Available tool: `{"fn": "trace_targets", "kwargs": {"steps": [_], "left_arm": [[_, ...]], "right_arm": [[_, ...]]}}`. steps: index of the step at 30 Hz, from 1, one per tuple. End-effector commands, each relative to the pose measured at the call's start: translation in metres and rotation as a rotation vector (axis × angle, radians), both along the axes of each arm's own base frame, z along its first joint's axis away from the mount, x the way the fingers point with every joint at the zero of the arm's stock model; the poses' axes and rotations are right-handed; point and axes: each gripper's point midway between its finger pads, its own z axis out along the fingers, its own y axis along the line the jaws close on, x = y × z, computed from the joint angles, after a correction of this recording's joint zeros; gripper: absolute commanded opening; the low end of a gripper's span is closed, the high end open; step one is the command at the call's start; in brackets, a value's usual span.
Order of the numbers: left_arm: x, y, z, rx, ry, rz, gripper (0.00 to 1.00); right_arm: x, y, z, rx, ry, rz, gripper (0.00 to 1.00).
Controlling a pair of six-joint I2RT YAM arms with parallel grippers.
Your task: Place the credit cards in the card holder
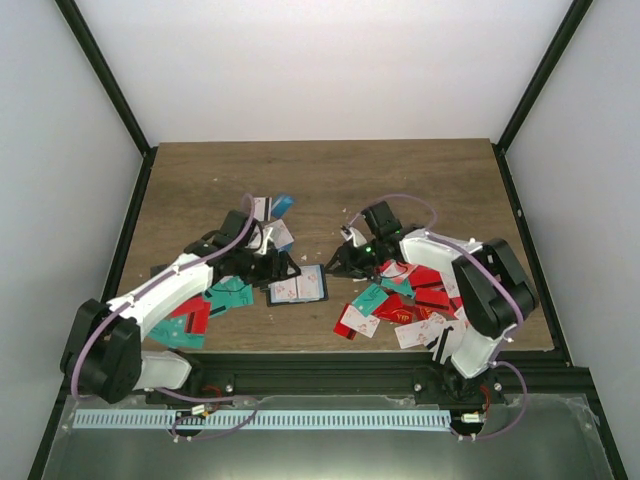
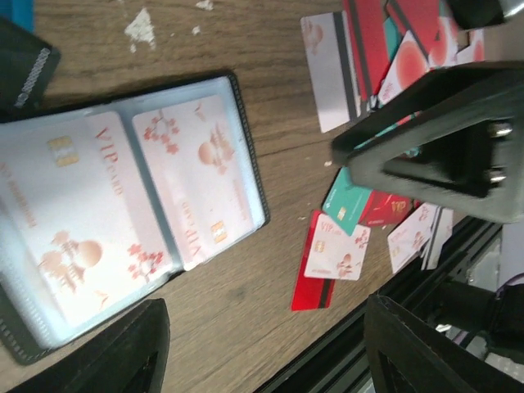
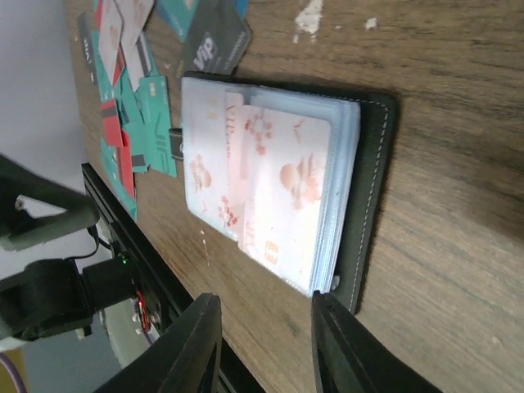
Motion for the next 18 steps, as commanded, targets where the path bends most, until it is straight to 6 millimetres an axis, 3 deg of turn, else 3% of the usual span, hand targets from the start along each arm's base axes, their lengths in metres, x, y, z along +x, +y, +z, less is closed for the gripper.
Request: {"fn": "trace_targets", "kwargs": {"steps": [1, 7, 14, 18], "left_arm": [[-0.011, 0.014, -0.001, 0.083, -0.014, -0.027, 0.66], [-0.02, 0.008, -0.001, 0.073, -0.03, -0.084, 0.65], [-0.025, -0.024, 0.002, 0.045, -0.069, -0.162, 0.62], [-0.017, -0.028, -0.01, 0.134, -0.079, -0.136, 0.54]], "right_arm": [[-0.003, -0.009, 0.025, -0.05, -0.084, 0.004, 0.35], [-0.027, -0.042, 0.033, -0.174, -0.099, -0.033, 0.49], [-0.054, -0.085, 0.041, -0.322, -0.092, -0.139, 0.7], [-0.063, -0.082, 0.048, -0.26, -0.108, -0.13, 0.73]]}}
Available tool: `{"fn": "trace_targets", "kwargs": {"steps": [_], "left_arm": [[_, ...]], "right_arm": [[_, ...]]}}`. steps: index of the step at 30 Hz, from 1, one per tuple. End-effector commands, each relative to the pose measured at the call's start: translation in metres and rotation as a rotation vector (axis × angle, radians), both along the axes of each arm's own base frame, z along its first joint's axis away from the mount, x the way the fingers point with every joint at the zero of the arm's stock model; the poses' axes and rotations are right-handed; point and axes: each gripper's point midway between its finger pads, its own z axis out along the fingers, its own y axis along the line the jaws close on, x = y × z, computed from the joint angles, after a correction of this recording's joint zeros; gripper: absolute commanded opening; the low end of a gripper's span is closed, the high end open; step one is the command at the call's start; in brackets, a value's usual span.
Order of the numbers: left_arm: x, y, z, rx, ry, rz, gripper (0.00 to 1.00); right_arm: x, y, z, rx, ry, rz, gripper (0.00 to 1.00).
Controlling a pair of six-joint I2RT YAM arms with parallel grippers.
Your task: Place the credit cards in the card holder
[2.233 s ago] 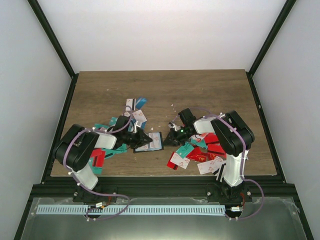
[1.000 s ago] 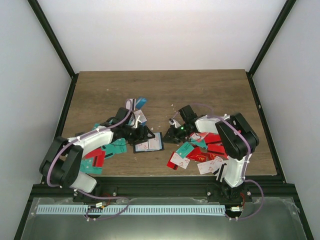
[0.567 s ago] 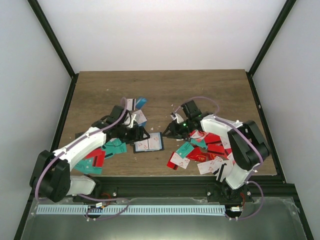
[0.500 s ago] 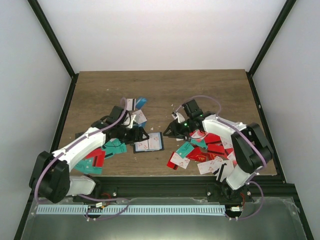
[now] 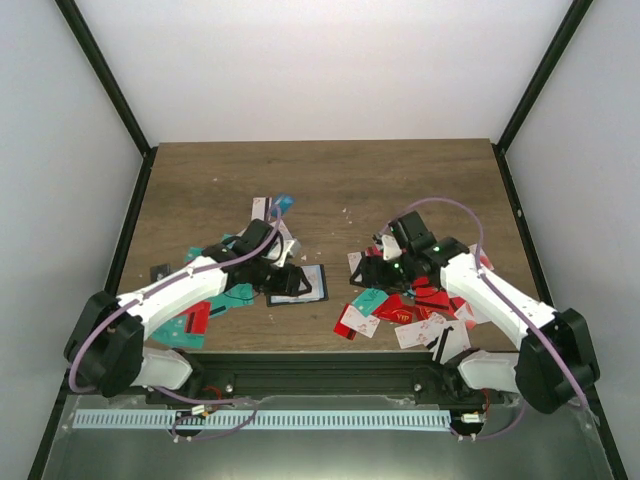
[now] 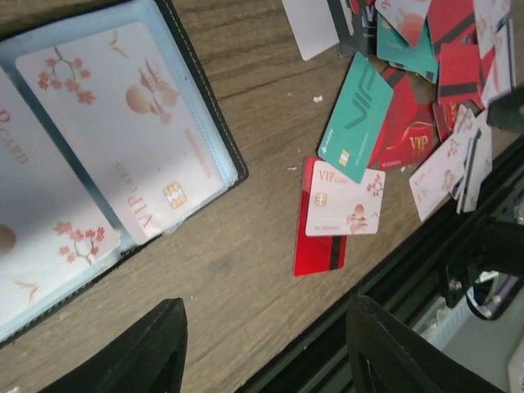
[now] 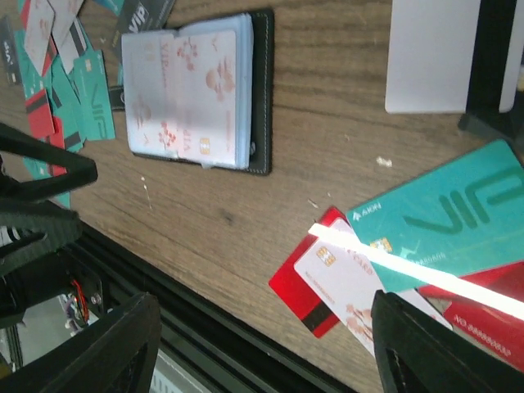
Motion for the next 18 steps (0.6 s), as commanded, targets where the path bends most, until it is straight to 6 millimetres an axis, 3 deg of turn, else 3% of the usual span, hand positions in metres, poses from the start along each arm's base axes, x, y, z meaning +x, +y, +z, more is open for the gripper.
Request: {"fn": "trace_targets", "kwargs": {"steps": [1, 5, 11, 18], "left_arm": [[0.019, -0.006, -0.004, 0.064, -0.049, 0.041, 0.52], [0.028, -0.002, -0.018, 0.121, -0.044, 0.075, 0.36], [0.038, -0.004, -0.04, 0.184, -0.023, 0.065, 0.16], [0.049, -0.003, -0.059, 0.254, -0.003, 0.079, 0.08]], "right_arm": [[-0.016, -0.001, 0.002, 0.03, 0.015, 0.009, 0.73], [-0.014, 0.03, 0.02, 0.232, 0.0, 0.098, 0.72], [0.001, 0.062, 0.017, 0.392, 0.055, 0.142, 0.73], [0.021, 0.081, -0.002, 0.423, 0.108, 0.151, 0.72]]}}
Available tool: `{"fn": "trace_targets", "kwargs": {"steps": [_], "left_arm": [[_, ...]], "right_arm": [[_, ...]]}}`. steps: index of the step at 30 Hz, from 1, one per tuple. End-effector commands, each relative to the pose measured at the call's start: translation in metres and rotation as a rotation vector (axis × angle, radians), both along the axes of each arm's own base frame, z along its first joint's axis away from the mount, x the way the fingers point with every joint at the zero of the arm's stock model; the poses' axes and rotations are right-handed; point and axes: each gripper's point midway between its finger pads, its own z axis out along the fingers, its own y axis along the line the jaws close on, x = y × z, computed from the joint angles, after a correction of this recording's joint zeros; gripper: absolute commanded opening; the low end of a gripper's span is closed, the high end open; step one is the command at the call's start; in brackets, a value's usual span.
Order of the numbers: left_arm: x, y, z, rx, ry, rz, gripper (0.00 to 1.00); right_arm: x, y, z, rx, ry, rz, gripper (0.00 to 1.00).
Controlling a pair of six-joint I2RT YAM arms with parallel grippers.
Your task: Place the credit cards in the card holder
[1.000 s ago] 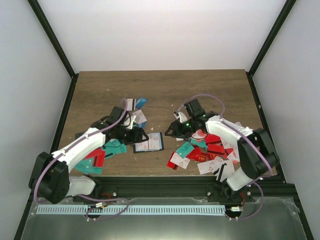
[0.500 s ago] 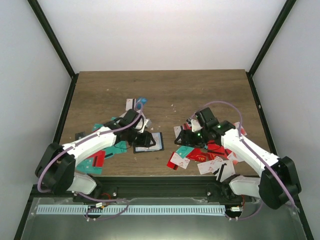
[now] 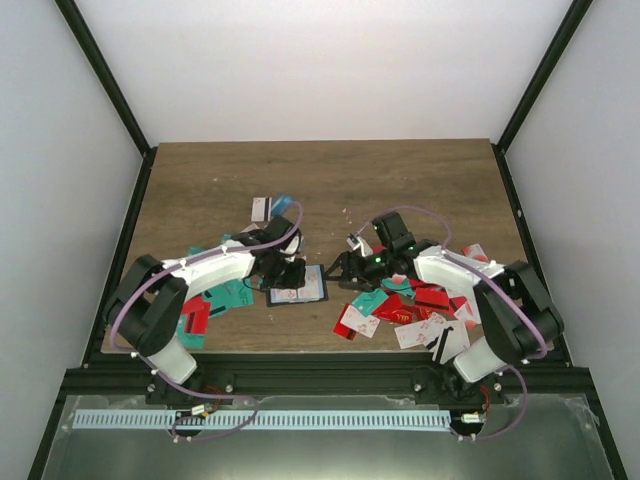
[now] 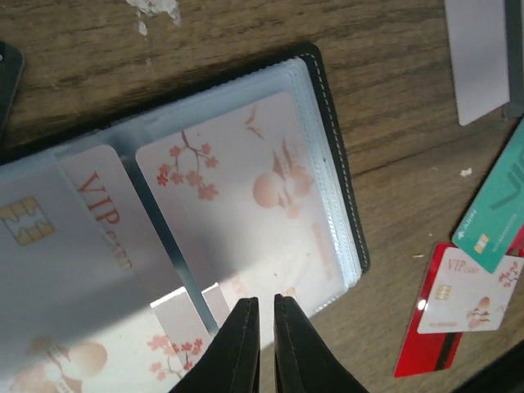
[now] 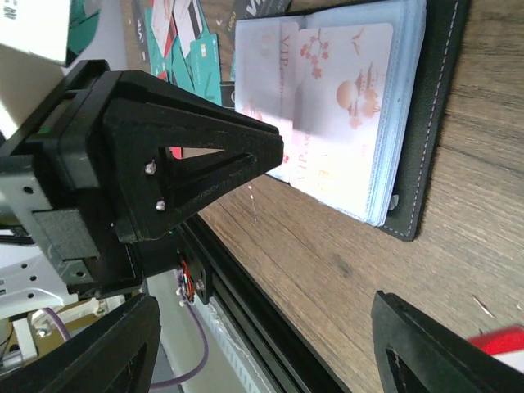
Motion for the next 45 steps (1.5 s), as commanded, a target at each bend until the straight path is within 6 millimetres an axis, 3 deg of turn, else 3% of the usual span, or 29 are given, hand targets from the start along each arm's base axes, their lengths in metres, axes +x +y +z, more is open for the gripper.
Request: {"fn": "trace_targets", "kwargs": {"steps": [1, 21, 33, 45], "left_arm": [[0.009, -0.001, -0.004, 0.031, -0.018, 0.001, 0.07], [0.008, 0.009, -0.041, 0.117, 0.024, -0.005, 0.04], [0.006, 0.009, -0.046, 0.118, 0.027, -0.008, 0.04], [0.005, 0.01, -0.046, 0.108, 0.025, -0.01, 0.04]], "right_arm": [[0.013, 0.021, 0.012, 0.093, -0.016, 0.042, 0.72], [0.03, 0.042, -0.022, 0.095, 0.062, 0.094, 0.72], [0.029, 0.051, -0.04, 0.08, 0.092, 0.12, 0.72], [0.028, 0.069, -0.046, 0.08, 0.107, 0.159, 0.71]]}}
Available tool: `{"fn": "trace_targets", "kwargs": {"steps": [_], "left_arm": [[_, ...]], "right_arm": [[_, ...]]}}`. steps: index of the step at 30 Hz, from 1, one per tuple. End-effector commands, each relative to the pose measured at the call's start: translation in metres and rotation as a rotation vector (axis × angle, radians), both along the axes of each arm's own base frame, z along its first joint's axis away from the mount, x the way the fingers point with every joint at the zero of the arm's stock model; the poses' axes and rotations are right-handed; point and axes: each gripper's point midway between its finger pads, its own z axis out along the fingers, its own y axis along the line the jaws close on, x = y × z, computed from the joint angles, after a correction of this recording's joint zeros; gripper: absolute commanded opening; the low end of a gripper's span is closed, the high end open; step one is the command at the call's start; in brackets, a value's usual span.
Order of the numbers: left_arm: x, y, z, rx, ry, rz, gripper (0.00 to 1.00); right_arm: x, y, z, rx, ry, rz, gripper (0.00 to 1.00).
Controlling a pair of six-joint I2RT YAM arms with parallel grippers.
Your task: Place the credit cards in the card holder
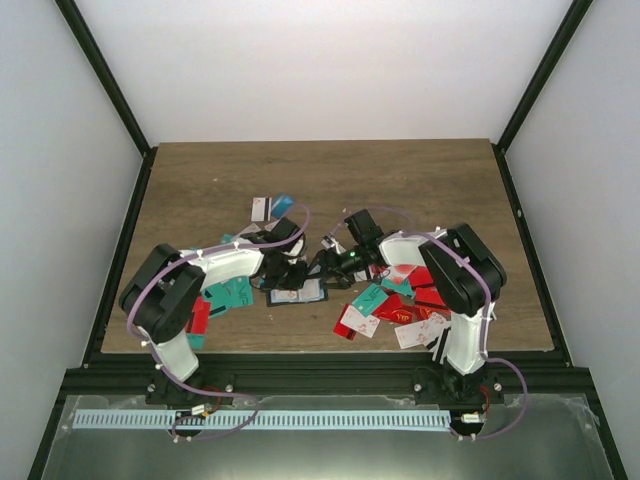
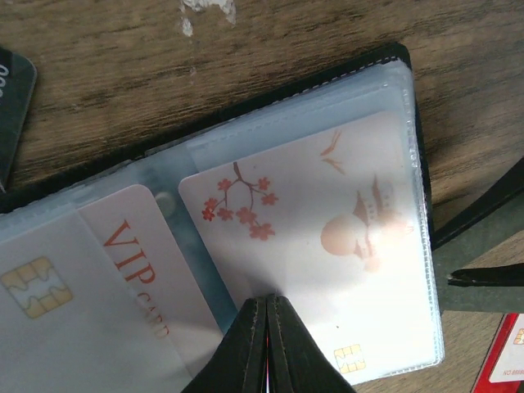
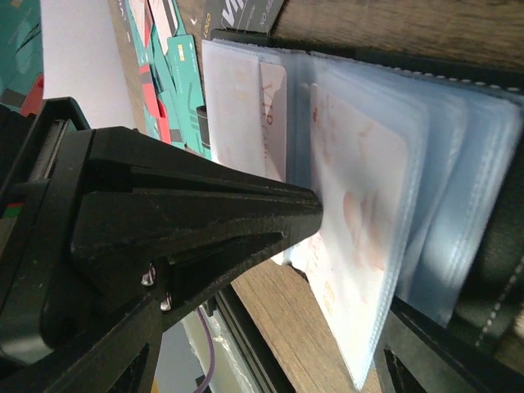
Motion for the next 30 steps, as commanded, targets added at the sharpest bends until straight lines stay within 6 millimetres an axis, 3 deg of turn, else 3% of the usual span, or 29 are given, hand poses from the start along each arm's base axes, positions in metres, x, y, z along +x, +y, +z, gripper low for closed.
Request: {"fn": "trace_targets", "kwargs": {"steps": [1, 8, 14, 30], "left_arm": [[-0.005, 0.004, -0.011, 0.016, 0.012, -0.006, 0.04], [0.004, -0.001, 0.021, -0.048, -0.03, 0.021, 0.04], [0.007, 0.007, 0.053, -0.085, -0.071, 0.058, 0.05], [-0.045, 0.083, 0.065, -0.06, -0.091, 0.262, 0.07]], "right_arm": [[0.003, 0.016, 0.008, 0.036, -0.031, 0.04, 0.71], [0.004, 0.023, 0.022, 0.048, -0.04, 0.047, 0.69], [-0.001, 0.033, 0.03, 0.047, -0.047, 0.068, 0.68], [-0.015, 0.082, 0.031, 0.071, -0.042, 0.176, 0.7]]}}
